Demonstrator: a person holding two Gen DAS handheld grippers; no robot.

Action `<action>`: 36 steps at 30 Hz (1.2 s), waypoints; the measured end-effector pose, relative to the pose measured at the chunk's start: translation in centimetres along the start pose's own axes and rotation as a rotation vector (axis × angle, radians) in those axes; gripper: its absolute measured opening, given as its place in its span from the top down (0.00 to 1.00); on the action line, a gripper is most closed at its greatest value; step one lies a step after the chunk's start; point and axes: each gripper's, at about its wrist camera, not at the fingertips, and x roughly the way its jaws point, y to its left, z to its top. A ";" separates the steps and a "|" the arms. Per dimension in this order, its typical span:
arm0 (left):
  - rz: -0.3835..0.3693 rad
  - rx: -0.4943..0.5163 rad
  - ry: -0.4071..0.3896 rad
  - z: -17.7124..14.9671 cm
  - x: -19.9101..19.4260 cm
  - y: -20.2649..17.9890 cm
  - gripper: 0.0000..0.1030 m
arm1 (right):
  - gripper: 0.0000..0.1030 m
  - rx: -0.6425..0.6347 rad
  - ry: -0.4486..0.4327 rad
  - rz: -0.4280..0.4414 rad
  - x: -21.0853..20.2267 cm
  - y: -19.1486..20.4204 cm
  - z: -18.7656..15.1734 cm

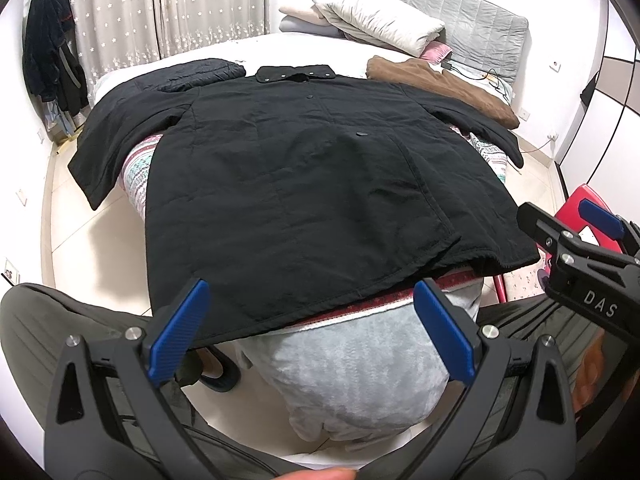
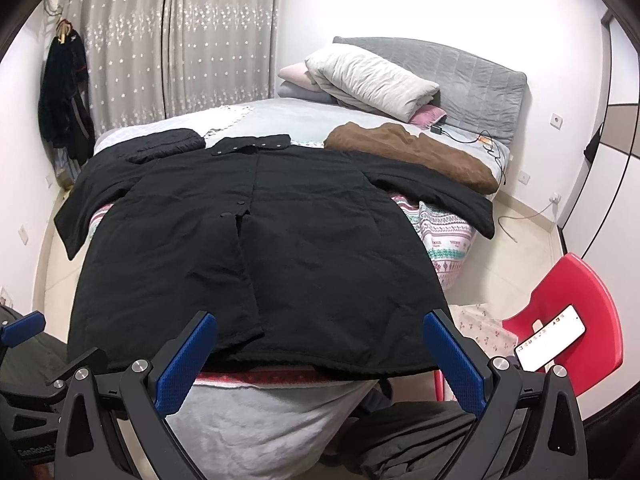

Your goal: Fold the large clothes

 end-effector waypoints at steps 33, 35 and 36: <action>0.028 -0.121 0.052 2.4 2.9 6.0 0.02 | 0.00 0.075 0.045 0.002 2.7 -2.3 1.4; 0.040 -0.135 0.047 3.0 3.1 7.1 0.02 | 0.00 0.098 0.039 0.012 3.3 -3.2 1.8; 0.051 -0.146 0.035 3.5 3.2 7.8 0.02 | 0.00 0.108 0.033 0.018 3.6 -3.6 1.9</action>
